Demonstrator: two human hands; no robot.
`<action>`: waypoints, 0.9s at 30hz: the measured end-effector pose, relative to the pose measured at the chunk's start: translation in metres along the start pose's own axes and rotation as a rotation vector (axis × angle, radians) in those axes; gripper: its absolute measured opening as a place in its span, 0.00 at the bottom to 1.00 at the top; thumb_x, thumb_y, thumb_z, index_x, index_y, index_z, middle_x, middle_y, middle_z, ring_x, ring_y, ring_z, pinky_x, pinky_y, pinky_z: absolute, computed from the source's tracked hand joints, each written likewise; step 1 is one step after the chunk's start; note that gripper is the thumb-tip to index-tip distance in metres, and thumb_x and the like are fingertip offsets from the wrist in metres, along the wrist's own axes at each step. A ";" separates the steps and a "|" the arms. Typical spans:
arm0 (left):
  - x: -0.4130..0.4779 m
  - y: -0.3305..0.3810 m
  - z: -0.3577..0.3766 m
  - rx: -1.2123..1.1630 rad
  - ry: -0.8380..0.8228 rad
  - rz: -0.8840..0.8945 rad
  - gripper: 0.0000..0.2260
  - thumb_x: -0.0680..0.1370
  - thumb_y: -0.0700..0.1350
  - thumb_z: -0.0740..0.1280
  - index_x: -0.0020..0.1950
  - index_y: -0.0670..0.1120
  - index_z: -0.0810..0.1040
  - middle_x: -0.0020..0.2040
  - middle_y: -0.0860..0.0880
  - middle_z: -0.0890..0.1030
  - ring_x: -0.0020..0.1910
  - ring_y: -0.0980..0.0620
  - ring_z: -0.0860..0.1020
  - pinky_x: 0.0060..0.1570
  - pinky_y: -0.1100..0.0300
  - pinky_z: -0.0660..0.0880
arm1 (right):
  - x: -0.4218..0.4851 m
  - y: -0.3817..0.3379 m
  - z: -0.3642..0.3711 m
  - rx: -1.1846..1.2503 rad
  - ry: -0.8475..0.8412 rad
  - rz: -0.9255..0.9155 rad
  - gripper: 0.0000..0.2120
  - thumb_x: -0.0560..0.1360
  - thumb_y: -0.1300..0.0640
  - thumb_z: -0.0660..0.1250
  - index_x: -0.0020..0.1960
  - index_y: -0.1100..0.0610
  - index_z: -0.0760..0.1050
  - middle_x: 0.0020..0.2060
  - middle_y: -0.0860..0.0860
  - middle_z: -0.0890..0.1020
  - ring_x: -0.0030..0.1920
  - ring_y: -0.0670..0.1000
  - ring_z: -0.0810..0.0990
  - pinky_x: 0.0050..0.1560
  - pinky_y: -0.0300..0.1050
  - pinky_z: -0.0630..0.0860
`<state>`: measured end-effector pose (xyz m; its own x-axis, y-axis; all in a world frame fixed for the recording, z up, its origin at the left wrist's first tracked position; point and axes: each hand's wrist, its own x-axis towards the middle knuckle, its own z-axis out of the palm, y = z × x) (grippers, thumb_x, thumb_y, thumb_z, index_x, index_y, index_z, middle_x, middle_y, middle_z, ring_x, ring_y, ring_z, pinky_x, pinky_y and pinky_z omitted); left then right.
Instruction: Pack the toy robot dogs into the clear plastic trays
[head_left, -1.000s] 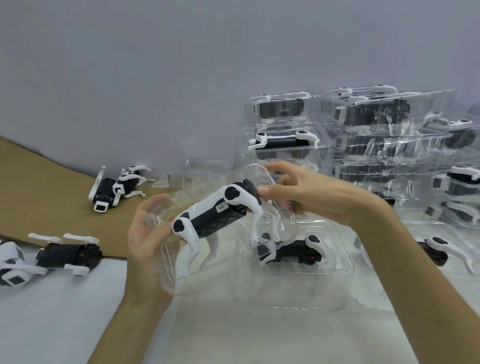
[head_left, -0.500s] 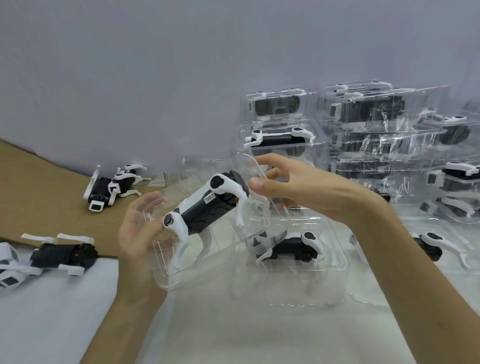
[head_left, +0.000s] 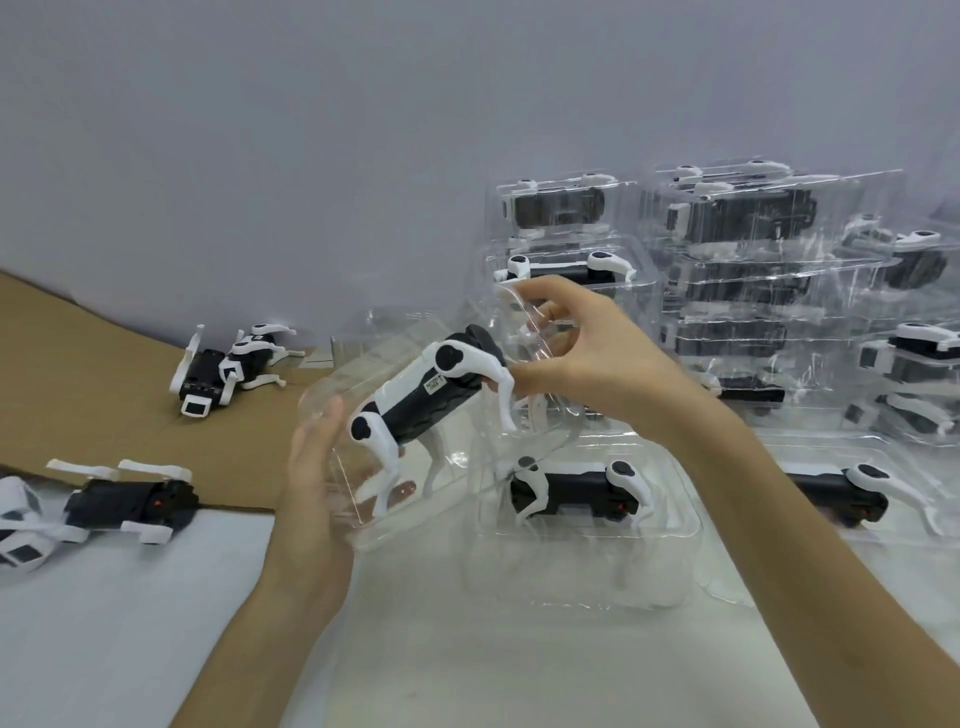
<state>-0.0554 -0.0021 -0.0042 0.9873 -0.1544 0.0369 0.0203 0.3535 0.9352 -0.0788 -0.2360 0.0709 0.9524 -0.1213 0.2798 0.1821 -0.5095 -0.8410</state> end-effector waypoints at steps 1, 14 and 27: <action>0.000 0.001 0.000 -0.004 -0.042 -0.049 0.23 0.73 0.60 0.70 0.61 0.46 0.78 0.62 0.44 0.83 0.57 0.42 0.83 0.52 0.44 0.82 | 0.000 0.000 0.001 -0.009 0.022 -0.005 0.35 0.63 0.46 0.82 0.67 0.38 0.72 0.56 0.44 0.75 0.45 0.42 0.81 0.37 0.37 0.81; 0.000 0.012 -0.003 0.057 -0.146 0.263 0.24 0.74 0.52 0.69 0.57 0.33 0.70 0.36 0.45 0.75 0.37 0.45 0.76 0.42 0.56 0.74 | -0.008 -0.009 -0.013 0.099 -0.265 0.000 0.35 0.65 0.33 0.73 0.69 0.30 0.65 0.66 0.42 0.73 0.60 0.41 0.79 0.58 0.45 0.77; -0.001 0.004 -0.002 0.080 -0.155 0.309 0.32 0.71 0.52 0.72 0.70 0.38 0.68 0.48 0.38 0.75 0.37 0.47 0.77 0.37 0.59 0.76 | -0.009 -0.016 -0.006 0.055 -0.135 -0.029 0.41 0.57 0.27 0.74 0.68 0.31 0.66 0.61 0.39 0.75 0.52 0.37 0.82 0.49 0.38 0.78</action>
<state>-0.0559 0.0016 -0.0018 0.9091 -0.1913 0.3701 -0.2945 0.3332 0.8957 -0.0921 -0.2317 0.0844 0.9700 0.0104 0.2427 0.2197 -0.4633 -0.8585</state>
